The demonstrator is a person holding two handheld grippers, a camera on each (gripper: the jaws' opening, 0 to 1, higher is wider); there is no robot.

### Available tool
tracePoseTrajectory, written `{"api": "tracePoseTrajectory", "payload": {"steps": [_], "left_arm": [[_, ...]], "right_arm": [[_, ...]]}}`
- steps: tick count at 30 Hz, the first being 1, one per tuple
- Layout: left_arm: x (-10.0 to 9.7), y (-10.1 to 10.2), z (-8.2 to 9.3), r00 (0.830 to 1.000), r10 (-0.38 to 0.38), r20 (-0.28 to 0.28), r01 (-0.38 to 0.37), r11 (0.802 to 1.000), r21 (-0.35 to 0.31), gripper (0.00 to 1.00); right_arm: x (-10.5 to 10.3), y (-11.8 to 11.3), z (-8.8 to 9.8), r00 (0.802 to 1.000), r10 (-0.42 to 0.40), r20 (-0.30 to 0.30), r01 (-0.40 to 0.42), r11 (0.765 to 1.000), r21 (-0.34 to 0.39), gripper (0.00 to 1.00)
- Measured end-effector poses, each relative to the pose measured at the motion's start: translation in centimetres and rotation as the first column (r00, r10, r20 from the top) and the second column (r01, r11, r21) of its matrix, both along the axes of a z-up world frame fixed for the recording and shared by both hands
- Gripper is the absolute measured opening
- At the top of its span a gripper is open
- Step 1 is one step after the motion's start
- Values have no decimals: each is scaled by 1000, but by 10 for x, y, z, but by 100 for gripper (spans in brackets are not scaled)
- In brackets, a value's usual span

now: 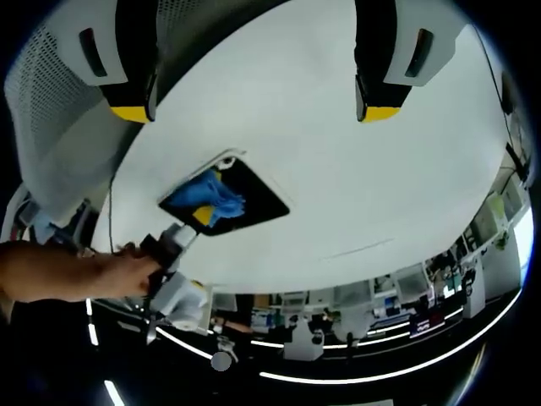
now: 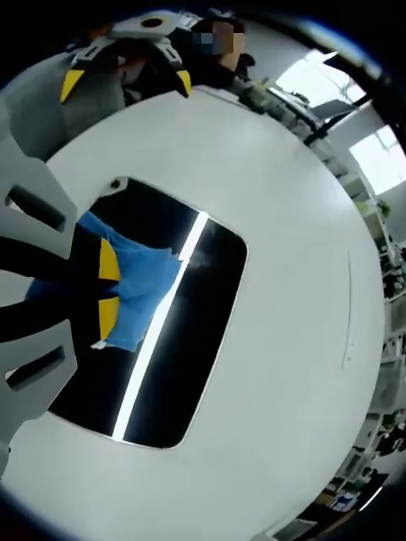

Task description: Wipe the mirror surface with the cleaning cloth until all visible marks leave the cleaned area.

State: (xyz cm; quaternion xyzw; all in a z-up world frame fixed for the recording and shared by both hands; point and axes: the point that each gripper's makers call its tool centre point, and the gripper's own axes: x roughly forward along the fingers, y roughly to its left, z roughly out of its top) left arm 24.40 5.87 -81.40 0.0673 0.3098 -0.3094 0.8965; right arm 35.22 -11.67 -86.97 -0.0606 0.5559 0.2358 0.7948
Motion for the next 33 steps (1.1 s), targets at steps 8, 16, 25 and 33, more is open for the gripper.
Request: {"api": "tracePoseTrajectory", "payload": {"steps": [8, 16, 25, 33], "left_arm": [[0, 0, 1, 1000, 6, -7, -6, 1000, -11, 99], [1, 1, 0, 1000, 6, -7, -7, 1000, -7, 99], [2, 4, 0, 1000, 19, -3, -19, 1000, 4, 98], [3, 5, -1, 1000, 20, 3, -20, 1000, 21, 98]], "right_arm": [[19, 1, 0, 1000, 0, -2, 0, 1000, -13, 0], [40, 0, -1, 1000, -18, -19, 18, 1000, -3, 0], [62, 2, -1, 1000, 13, -8, -14, 1000, -20, 0], [73, 2, -2, 1000, 11, 1, -11, 1000, -18, 0]]}}
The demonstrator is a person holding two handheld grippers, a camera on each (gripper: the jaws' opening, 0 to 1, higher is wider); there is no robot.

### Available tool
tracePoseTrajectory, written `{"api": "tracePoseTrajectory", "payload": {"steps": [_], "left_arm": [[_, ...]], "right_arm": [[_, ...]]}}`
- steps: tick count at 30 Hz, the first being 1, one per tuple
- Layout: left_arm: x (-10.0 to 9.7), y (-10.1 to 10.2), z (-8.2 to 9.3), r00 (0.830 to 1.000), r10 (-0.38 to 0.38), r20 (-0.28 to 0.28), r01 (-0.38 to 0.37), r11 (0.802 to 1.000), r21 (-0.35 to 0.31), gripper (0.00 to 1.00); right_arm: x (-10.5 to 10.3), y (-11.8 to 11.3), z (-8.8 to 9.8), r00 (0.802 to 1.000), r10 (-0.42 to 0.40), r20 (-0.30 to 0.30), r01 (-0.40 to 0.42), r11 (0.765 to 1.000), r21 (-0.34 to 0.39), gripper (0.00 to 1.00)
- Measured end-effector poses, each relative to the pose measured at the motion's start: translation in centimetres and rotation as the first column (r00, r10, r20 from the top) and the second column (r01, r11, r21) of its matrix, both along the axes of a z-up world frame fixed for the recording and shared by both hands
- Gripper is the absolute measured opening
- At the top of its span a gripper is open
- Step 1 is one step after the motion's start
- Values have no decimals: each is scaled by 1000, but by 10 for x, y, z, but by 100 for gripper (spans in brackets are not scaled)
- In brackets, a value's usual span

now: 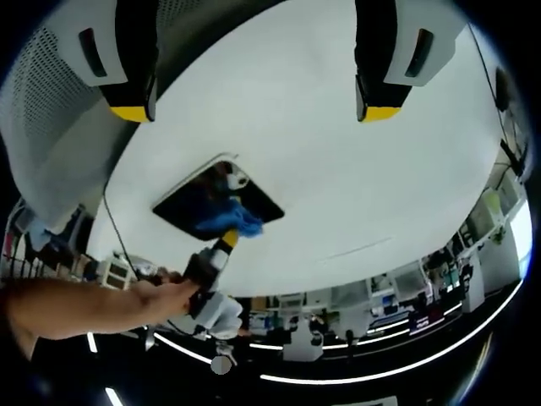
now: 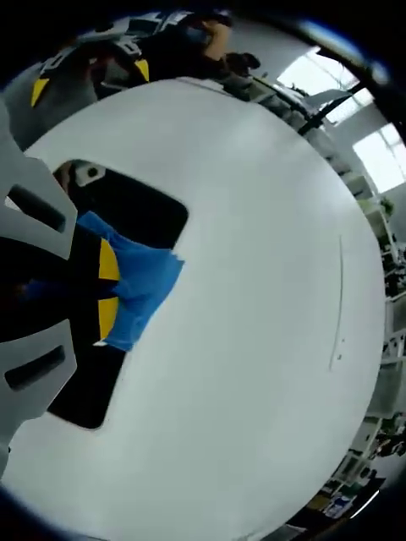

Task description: Wipe the mirror surface with the cleaning cloth until all visible marks leave the cleaned area.

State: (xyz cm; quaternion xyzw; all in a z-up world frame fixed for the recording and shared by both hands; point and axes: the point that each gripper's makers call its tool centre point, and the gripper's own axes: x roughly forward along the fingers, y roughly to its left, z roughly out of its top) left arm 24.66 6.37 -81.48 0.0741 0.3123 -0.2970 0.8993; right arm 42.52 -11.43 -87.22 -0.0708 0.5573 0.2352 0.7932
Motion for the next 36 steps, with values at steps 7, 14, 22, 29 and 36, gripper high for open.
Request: {"api": "tracePoseTrajectory", "payload": {"steps": [7, 14, 22, 29, 36], "left_arm": [[-2, -3, -2, 1000, -19, -9, 18, 1000, -13, 98], [1, -1, 3, 1000, 7, 0, -7, 999, -42, 99], [0, -4, 5, 1000, -7, 6, 7, 999, -41, 99], [0, -3, 3, 1000, -3, 4, 3, 999, -34, 99], [1, 0, 4, 1000, 6, 14, -6, 1000, -28, 99]], "right_arm": [[4, 2, 1, 1000, -5, 13, 5, 1000, 2, 0], [4, 2, 1, 1000, -18, 6, 18, 1000, -11, 0], [6, 2, 0, 1000, -4, -3, 4, 1000, -21, 0], [5, 2, 1, 1000, -1, 5, 1, 1000, -20, 0], [2, -1, 3, 1000, -31, -4, 31, 999, 15, 0]]}}
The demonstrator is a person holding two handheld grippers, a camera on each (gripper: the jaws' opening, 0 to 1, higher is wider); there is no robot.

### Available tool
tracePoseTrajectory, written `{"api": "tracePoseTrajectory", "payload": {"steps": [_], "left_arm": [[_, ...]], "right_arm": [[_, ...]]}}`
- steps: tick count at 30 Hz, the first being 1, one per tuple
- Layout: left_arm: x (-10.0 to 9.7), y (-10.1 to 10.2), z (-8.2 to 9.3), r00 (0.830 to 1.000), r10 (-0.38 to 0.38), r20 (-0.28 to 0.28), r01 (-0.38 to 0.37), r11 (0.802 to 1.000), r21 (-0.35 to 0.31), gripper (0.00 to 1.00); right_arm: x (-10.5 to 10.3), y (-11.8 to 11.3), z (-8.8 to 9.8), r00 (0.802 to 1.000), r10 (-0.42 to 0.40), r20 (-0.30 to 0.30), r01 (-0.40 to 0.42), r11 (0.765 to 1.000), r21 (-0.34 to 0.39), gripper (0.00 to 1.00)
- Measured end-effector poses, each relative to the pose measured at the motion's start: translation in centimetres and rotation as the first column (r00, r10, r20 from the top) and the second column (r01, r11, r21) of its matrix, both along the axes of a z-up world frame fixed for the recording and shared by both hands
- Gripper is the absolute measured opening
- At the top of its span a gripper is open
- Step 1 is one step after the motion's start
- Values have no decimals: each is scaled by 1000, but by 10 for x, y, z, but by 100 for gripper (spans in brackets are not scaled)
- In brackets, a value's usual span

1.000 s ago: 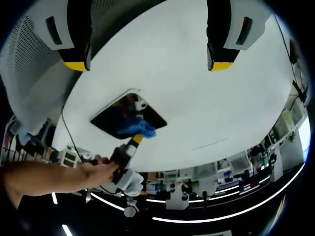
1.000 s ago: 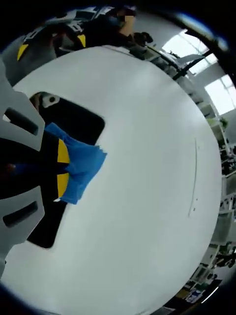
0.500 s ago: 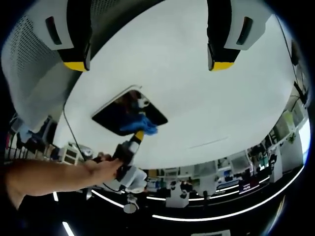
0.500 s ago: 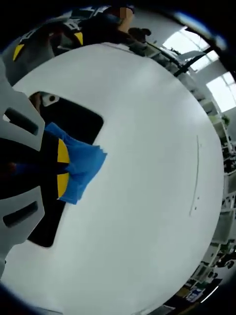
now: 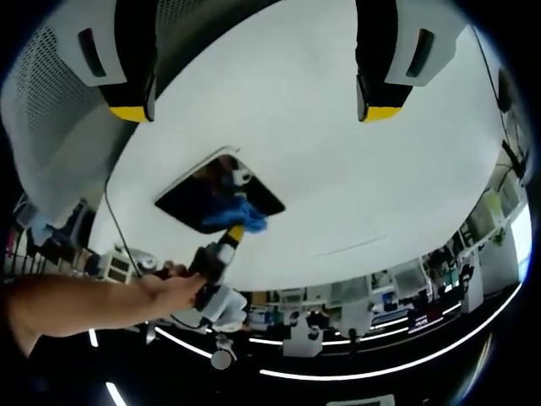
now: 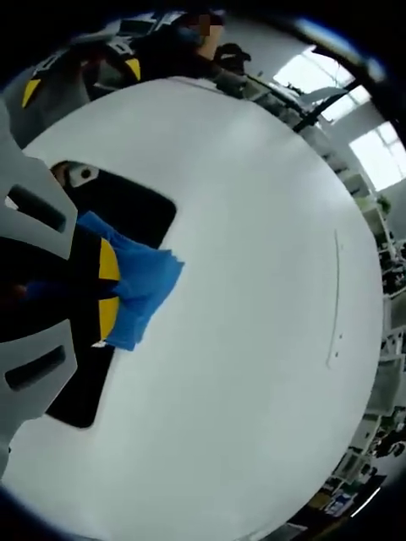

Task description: Wipe the mirror surface with the cleaning cloth until all visible marks leave the cleaned area.

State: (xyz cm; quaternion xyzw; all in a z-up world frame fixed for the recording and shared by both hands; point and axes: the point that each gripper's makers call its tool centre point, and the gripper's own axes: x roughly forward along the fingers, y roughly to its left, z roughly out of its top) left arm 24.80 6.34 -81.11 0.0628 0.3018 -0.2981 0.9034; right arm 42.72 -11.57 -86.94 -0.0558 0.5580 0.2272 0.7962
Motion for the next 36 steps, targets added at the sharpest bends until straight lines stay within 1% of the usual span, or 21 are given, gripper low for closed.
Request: {"api": "tracePoseTrajectory", "payload": {"steps": [3, 9, 17, 29, 34, 36], "left_arm": [[0, 0, 0, 1000, -2, 3, 2, 1000, 6, 99], [2, 2, 0, 1000, 10, 3, -10, 1000, -4, 99], [2, 1, 1, 1000, 8, 3, -8, 1000, -5, 99], [1, 1, 0, 1000, 7, -2, -7, 1000, -4, 99], [0, 1, -1, 1000, 7, -6, -7, 1000, -4, 99], [1, 1, -1, 1000, 7, -6, -7, 1000, -2, 99]], "right_arm": [[0, -1, -1, 1000, 9, 6, -9, 1000, -5, 0], [3, -8, -3, 1000, 14, 0, -14, 1000, -15, 0], [-1, -25, -1, 1000, 3, -5, -3, 1000, -31, 0], [-2, -40, -2, 1000, -4, -8, 3, 999, -42, 0], [-4, -47, -1, 1000, -19, -13, 18, 999, -50, 0], [-1, -49, -3, 1000, -19, -15, 18, 999, -48, 0]]}}
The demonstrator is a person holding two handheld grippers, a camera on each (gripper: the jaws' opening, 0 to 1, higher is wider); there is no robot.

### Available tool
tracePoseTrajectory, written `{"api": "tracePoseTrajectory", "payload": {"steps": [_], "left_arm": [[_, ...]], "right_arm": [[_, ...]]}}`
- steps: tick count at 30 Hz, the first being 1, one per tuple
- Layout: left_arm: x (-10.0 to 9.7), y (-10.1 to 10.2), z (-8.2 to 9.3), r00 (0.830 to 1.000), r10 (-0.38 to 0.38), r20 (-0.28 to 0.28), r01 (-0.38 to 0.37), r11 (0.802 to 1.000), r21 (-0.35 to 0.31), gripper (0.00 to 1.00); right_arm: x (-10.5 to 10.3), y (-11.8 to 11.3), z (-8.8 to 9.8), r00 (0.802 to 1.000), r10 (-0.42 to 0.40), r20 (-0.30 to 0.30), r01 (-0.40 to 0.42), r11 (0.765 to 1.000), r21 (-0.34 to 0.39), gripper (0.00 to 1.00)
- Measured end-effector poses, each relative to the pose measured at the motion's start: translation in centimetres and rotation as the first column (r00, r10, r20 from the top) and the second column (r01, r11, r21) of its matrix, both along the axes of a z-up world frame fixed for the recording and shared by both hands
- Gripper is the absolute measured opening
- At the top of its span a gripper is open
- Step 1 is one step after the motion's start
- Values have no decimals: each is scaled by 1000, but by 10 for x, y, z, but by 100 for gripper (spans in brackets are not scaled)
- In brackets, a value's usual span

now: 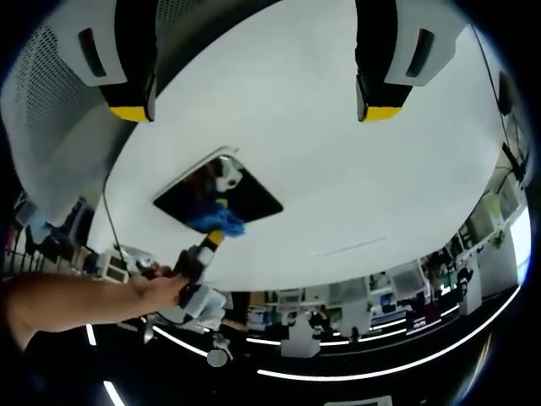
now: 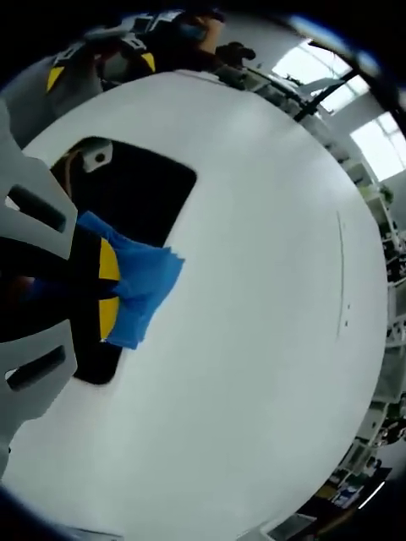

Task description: Wipe the mirror surface with the cleaning cloth until all visible marks leave the cleaned area.

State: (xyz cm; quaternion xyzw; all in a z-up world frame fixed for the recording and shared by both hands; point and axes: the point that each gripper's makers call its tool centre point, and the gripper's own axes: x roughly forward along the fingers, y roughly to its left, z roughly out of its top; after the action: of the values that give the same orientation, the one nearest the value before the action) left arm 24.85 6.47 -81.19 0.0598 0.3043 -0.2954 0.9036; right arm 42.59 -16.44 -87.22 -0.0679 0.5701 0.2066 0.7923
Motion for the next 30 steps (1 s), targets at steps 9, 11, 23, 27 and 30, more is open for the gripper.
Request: {"api": "tracePoseTrajectory", "payload": {"steps": [9, 11, 23, 27, 30], "left_arm": [[0, 0, -1, 1000, 1, -1, -1, 1000, 2, 99], [0, 0, 0, 1000, 0, -1, 0, 1000, 3, 99], [-1, -1, -2, 1000, -11, -8, 11, 1000, 8, 98], [-1, -2, -1, 1000, -10, -9, 10, 1000, 1, 98], [-1, -2, -2, 1000, -14, -9, 14, 1000, 5, 98]], "right_arm": [[-2, 1, 1, 1000, -28, 11, 28, 999, 17, 0], [-6, 0, 2, 998, -57, 11, 57, 998, 25, 0], [-26, 2, 1, 997, -64, 38, 62, 998, 32, 0], [-32, 1, 0, 996, -74, 44, 72, 996, 44, 0], [-38, 1, -1, 996, -87, 29, 85, 995, 57, 0]]}}
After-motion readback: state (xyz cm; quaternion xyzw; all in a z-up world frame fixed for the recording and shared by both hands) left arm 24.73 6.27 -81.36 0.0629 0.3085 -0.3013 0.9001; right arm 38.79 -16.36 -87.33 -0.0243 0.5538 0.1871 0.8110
